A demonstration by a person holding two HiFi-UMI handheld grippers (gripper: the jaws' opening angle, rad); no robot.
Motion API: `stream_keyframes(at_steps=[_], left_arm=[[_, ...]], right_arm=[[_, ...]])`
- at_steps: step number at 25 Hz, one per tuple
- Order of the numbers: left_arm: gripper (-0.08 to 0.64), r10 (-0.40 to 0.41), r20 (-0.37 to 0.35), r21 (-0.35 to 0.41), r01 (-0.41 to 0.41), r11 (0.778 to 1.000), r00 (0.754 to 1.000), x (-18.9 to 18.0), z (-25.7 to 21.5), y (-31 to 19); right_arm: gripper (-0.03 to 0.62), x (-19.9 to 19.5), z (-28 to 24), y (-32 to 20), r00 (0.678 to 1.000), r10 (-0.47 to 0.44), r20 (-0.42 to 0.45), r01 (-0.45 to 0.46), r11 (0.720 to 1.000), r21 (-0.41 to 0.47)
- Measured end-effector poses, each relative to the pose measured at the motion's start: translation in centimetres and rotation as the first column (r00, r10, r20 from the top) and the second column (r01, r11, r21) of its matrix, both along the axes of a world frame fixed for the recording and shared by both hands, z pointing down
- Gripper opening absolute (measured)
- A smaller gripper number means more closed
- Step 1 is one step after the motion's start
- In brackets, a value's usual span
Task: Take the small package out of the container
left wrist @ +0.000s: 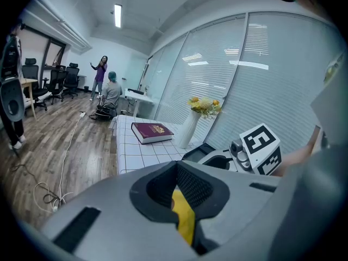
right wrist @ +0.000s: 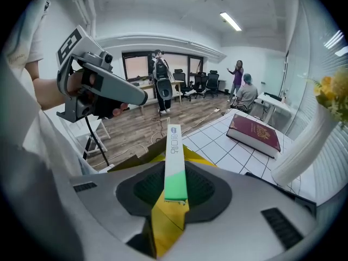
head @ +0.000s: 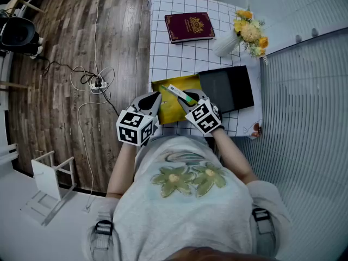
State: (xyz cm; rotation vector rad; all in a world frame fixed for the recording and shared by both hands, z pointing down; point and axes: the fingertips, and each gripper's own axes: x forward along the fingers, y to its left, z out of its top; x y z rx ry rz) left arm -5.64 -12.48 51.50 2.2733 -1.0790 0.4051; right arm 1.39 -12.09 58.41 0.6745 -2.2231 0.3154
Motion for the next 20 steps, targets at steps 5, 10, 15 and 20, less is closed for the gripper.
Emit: stream_keyframes(at_steps=[5,10,15,20], left_arm=[[0.008,0.000,0.003,0.001,0.000,1.000,1.000,0.0,0.0,0.1],[0.008,0.004,0.004,0.002,-0.004,1.000,1.000,0.2,0.0,0.2],[0.008,0.016,0.005,0.006,-0.016,1.000,1.000,0.6,0.0,0.3],[0.008,0.022,0.007,0.008,-0.022,1.000,1.000,0.7,-0.3,0.6]], right_arm=[[0.091,0.0,-1.0,0.2,1.000,0.016,0.021,-0.016,1.000,0.012],[0.091,-0.1,-2.5,0.5,0.999,0.036,0.039,-0.037,0.999,0.022],[0.091,-0.3,-3.9,0.8,0.997,0.036,0.064,-0.039,0.998,0.050],[0.091,-0.4,-5.8,1.3,0.997,0.036,0.074,-0.042,0.996,0.075]])
